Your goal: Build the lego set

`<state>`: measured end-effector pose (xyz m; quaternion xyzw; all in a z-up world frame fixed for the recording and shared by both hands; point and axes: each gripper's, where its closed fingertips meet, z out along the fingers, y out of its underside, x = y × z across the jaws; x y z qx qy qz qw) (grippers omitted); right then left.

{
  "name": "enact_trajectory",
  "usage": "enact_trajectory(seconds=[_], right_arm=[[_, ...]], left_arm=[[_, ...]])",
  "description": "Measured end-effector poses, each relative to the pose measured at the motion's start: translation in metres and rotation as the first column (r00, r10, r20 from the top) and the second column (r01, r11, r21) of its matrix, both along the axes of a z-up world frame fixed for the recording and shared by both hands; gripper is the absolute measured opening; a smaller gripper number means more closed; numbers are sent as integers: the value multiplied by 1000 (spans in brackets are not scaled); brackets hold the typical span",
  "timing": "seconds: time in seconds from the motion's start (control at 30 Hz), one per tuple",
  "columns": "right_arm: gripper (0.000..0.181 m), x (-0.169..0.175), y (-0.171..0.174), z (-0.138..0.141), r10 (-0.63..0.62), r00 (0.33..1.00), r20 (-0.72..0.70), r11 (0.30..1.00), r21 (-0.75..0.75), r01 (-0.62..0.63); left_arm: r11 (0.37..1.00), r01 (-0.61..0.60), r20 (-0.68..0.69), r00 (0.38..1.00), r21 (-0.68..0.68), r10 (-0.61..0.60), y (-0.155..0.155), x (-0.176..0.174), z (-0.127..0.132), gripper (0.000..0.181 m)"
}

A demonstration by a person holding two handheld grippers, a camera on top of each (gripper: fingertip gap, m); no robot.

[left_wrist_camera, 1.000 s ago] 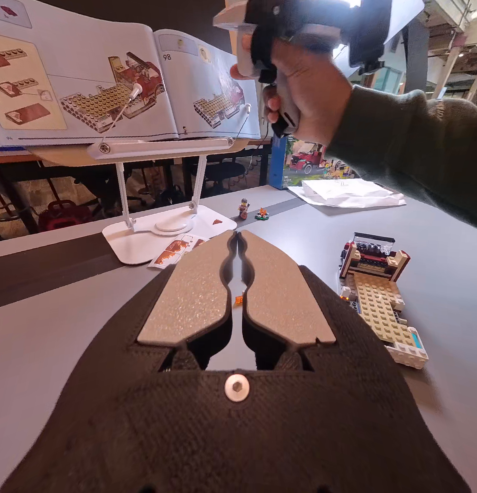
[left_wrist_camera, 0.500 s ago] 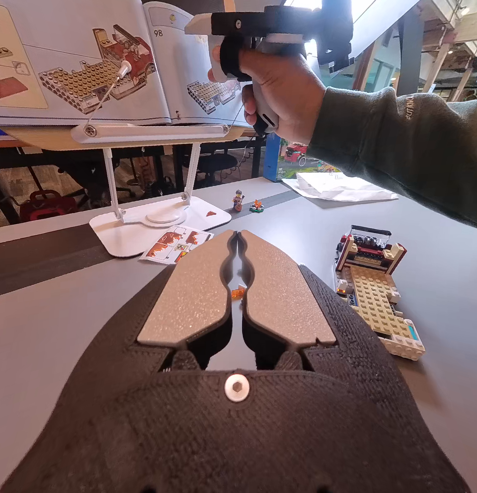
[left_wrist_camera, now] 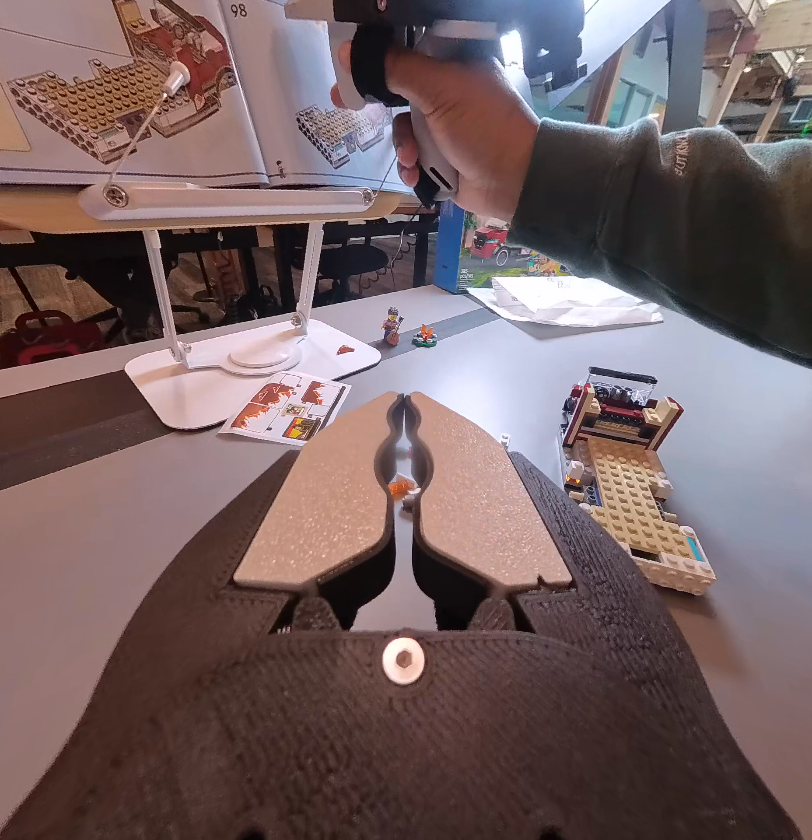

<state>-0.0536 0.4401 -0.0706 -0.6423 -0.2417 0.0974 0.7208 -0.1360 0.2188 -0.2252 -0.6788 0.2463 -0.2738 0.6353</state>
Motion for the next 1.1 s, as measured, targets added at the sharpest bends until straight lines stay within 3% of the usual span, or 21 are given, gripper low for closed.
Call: enact_trajectory(seconds=[0.47, 0.8, 1.1], right_arm=[[1, -1, 9, 3, -6, 1000, -11, 1000, -11, 6], [2, 40, 15, 3, -63, 998, -20, 998, -12, 63], [2, 43, 16, 2, -67, 998, 5, 998, -12, 67]], left_arm=[[999, 38, -25, 999, -19, -39, -1, 6, -7, 0], [999, 33, -30, 999, -34, -34, 0, 6, -10, 0], [999, 32, -26, 999, -38, -33, 0, 4, -10, 0]])
